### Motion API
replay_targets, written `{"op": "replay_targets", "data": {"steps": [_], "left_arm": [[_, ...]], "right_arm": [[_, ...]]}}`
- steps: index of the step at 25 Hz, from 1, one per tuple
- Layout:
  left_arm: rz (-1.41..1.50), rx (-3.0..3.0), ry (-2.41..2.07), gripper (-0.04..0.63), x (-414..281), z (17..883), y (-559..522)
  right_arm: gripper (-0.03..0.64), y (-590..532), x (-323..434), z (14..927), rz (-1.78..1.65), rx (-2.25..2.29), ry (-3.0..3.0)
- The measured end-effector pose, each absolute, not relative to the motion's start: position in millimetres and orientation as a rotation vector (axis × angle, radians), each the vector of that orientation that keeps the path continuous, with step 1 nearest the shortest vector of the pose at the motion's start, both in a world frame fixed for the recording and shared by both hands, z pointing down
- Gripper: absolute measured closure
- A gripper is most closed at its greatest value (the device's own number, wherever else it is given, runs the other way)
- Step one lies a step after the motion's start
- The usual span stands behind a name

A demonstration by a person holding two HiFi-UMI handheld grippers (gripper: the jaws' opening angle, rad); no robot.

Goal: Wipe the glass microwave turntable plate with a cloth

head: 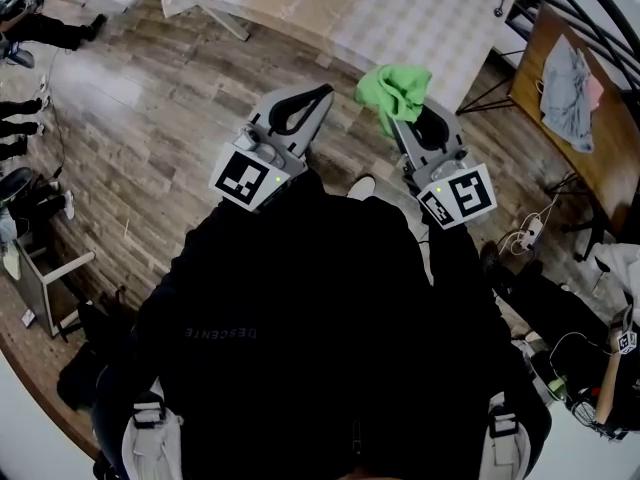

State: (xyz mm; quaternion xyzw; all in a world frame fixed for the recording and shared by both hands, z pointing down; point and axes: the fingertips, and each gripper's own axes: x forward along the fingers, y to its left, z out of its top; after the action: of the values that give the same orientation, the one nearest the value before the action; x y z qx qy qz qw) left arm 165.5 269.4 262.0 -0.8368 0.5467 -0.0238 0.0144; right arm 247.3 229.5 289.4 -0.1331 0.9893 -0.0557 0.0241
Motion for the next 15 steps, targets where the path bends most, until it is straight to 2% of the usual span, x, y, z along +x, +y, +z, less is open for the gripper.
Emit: {"op": "replay_targets", "data": {"steps": [7,15], "left_arm": [[-0.048,-2.647,1.69,0.574,137,280,234],[-0.032,-2.714,1.602,0.574,55,286,148]], "right_arm": [[0.52,191,219,305,-0.189,-0.479,3.09],[0.52,118,140,311,-0.189,-0.577,3.108]]}}
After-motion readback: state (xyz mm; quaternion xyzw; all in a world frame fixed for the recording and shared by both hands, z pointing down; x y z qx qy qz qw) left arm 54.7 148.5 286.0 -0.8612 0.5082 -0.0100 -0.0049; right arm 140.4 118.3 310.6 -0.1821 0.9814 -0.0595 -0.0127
